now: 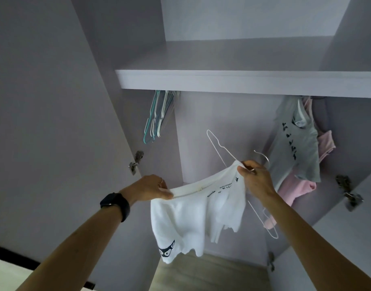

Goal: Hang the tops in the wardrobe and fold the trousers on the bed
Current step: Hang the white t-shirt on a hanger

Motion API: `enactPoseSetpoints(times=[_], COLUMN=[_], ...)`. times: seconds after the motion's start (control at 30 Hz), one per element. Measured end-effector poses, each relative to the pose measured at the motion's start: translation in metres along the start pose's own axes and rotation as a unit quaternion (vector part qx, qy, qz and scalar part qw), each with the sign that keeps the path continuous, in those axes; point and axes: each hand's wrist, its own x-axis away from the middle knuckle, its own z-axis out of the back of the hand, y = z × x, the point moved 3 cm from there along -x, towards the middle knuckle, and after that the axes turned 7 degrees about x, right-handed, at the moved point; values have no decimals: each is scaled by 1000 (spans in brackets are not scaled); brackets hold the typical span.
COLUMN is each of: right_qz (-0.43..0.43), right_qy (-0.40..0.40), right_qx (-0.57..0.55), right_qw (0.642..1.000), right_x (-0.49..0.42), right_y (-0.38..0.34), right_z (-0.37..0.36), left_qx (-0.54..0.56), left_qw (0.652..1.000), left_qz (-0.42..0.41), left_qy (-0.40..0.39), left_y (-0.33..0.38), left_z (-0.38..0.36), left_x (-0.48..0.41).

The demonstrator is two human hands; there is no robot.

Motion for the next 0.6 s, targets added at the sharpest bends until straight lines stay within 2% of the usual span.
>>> enactPoseSetpoints(times=[0.1, 0.2, 0.27, 0.33, 0.43, 0.6], right_qz=[3, 3, 3, 12, 26, 28], right_qy=[-5, 1, 3, -3, -7, 6], right_qx=[11, 4, 2, 4, -1, 16], right_qw=[1000, 1000, 1000, 1000, 1000, 999], right_x=[5, 10, 12, 14, 18, 24], right_y=[4, 6, 7, 5, 3, 3], right_z=[-1, -2, 0, 2, 2, -3], left_qx=[-33, 60, 76, 30, 13, -150], left_qw=[999, 998, 996, 997, 995, 983], left_qz=[17, 26, 46, 68, 95, 70], left_qy=[15, 23, 25, 30, -6, 77], left_y=[-9, -15, -18, -18, -14, -8], left_z=[5, 4, 0, -5, -11, -3], left_x=[-2, -3, -2, -1, -4, 5])
